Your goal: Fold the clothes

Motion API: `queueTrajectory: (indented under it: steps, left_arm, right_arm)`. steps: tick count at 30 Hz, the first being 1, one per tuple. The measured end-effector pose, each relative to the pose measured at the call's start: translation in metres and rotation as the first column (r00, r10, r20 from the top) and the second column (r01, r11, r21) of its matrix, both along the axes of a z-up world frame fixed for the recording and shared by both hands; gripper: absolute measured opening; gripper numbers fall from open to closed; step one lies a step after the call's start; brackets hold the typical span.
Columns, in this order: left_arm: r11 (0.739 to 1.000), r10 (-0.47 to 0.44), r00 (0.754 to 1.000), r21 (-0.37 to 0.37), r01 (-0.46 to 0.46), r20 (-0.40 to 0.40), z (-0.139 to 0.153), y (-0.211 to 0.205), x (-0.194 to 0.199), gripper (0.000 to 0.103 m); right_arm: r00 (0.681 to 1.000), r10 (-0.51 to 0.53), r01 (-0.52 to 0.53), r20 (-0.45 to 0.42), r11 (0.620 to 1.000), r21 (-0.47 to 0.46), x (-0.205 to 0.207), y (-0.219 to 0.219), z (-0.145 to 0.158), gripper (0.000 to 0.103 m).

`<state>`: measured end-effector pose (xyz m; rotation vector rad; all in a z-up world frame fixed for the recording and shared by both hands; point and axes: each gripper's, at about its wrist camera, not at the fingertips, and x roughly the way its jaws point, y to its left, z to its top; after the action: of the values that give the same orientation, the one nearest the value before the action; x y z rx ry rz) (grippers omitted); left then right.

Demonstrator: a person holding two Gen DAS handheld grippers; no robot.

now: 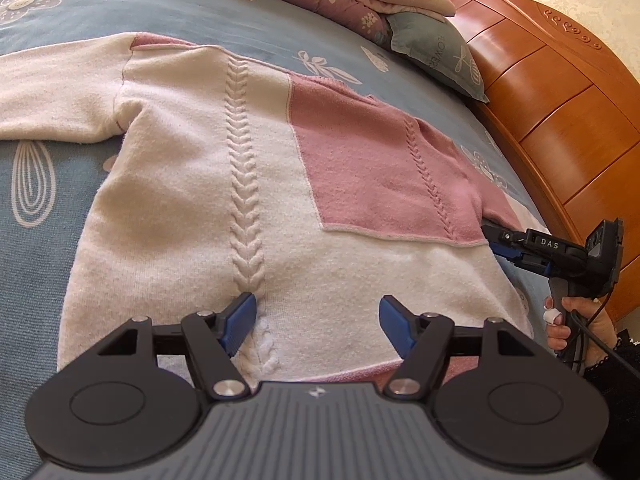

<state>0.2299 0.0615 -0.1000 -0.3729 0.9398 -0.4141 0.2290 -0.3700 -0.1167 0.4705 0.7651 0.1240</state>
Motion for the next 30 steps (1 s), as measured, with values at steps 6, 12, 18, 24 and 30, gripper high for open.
queueTrajectory:
  steps: [6, 12, 18, 24, 30]
  left_arm:
    - [1.000, -0.005, 1.000, 0.017, 0.005, 0.007, 0.001, -0.003, -0.001, 0.073]
    - [0.998, -0.025, 1.000, 0.061, 0.023, 0.018, 0.003, -0.009, -0.003, 0.073]
    - [0.995, -0.048, 0.998, 0.090, 0.046, 0.028, 0.003, -0.016, -0.003, 0.079]
    - [0.990, -0.081, 0.996, 0.122, 0.074, 0.048, 0.002, -0.019, -0.006, 0.079]
    - [0.987, -0.088, 0.995, 0.139, 0.081, 0.046, 0.004, -0.022, -0.005, 0.081]
  right_arm:
    - [1.000, 0.011, -0.011, -0.003, 0.978, -0.207, -0.001, 0.023, 0.006, 0.013]
    - [0.997, -0.076, 0.068, -0.014, 0.953, -0.294, -0.006, 0.007, 0.019, 0.009]
    - [0.998, 0.041, -0.031, 0.043, 0.976, -0.216, -0.019, 0.027, 0.039, 0.017]
    - [0.984, 0.162, -0.175, -0.075, 0.958, -0.226, -0.051, 0.055, 0.014, 0.023]
    - [0.994, 0.087, -0.103, -0.066, 0.949, -0.298, -0.104, 0.040, 0.034, 0.030]
